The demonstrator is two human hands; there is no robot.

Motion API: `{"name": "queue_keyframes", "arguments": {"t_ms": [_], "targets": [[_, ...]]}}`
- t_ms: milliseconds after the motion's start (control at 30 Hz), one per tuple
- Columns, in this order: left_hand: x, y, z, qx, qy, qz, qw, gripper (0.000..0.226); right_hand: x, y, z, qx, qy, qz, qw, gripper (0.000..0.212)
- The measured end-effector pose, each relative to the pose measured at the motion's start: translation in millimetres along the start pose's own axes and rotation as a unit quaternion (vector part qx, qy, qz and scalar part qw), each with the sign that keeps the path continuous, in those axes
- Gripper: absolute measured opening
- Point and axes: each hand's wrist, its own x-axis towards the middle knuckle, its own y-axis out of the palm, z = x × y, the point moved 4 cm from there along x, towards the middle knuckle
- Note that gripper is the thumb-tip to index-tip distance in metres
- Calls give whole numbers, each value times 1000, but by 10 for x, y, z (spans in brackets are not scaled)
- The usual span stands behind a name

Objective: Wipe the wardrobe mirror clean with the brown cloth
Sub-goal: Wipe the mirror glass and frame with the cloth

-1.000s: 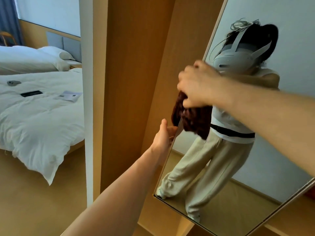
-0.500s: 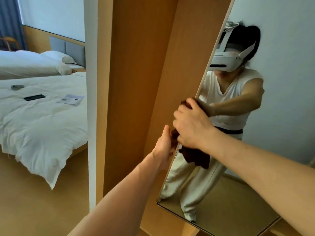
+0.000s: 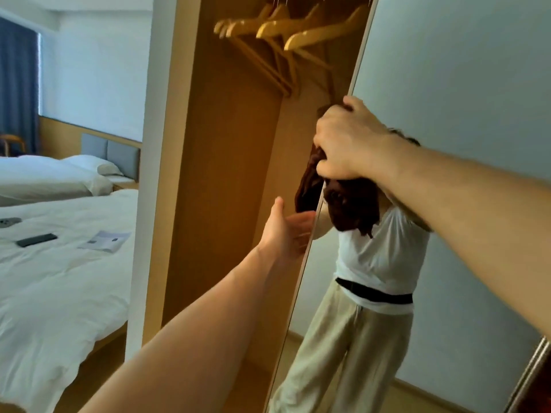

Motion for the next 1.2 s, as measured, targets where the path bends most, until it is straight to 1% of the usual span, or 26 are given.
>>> {"name": "queue_keyframes", "arguments": {"t_ms": [100, 200, 267, 367, 467, 533, 633, 700, 733, 833, 967, 1033, 1100, 1200], "targets": [[-11, 156, -150, 21, -5, 17, 1000, 76, -207, 172, 328, 23, -36, -9, 999, 42], [-36, 155, -101, 11, -16, 20, 1000, 74, -442, 365, 658, 92, -65, -14, 994, 40], [-105, 152, -109, 12, -24, 20, 999, 74, -488, 411, 703, 125, -70, -6, 990, 38], [-135, 129, -164, 20, -33, 20, 999, 78, -453, 343, 611, 115, -81, -8, 990, 37], [-78, 181, -357, 26, -21, 36, 999, 83, -296, 196, 353, 88, -60, -16, 994, 36], [-30, 290, -612, 39, -9, 58, 997, 84, -107, 20, 96, 62, -25, -23, 998, 37], [77, 432, -1062, 22, 31, 105, 994, 88, 158, -227, -275, 31, 35, -23, 999, 36], [127, 574, -1367, 62, 41, 141, 987, 84, 263, -283, -431, 19, 69, -31, 997, 33], [146, 630, -1449, 88, 31, 152, 984, 81, 273, -272, -440, 18, 75, -25, 997, 32], [178, 754, -1475, 105, 14, 189, 976, 87, 268, -193, -389, 39, 76, -33, 996, 32], [255, 744, -1388, 88, 20, 190, 978, 79, 189, -127, -319, 56, 87, -65, 993, 32], [249, 734, -1393, 61, 6, 208, 976, 76, 105, -76, -223, 69, 80, -81, 991, 31], [227, 712, -1364, 50, -5, 209, 977, 75, 23, -31, -164, 80, 60, -68, 993, 30], [246, 708, -1343, 70, 13, 201, 977, 79, 112, -131, -340, 82, 53, -59, 993, 30]]}}
